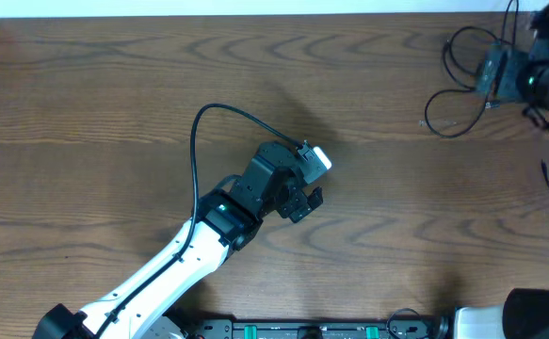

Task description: Untangle cables

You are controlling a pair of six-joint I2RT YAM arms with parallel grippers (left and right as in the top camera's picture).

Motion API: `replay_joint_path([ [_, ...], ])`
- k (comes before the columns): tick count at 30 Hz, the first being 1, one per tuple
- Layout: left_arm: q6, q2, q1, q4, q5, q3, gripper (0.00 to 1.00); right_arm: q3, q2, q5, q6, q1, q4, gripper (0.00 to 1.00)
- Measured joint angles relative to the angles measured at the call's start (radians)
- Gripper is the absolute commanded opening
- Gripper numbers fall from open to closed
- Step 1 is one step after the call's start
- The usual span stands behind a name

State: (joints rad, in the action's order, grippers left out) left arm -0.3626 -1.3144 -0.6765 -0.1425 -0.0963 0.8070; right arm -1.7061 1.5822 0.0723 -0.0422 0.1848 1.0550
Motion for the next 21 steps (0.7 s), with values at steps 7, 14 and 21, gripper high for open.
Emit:
replay_joint_path([
  [7, 0.000, 0.000, 0.000, 0.000, -0.001, 0.000, 0.95, 0.000, -0.003, 0.003, 0.001, 0.000, 0.048, 0.99],
  [14, 0.000, 0.000, 0.000, 0.000, -0.001, 0.000, 0.95, 0.000, -0.003, 0.003, 0.001, 0.000, 0.048, 0.99],
  [21, 0.000, 0.000, 0.000, -0.002, 0.002, 0.000, 0.95, 0.000, -0.003, 0.003, 0.001, 0.000, 0.048, 0.99],
])
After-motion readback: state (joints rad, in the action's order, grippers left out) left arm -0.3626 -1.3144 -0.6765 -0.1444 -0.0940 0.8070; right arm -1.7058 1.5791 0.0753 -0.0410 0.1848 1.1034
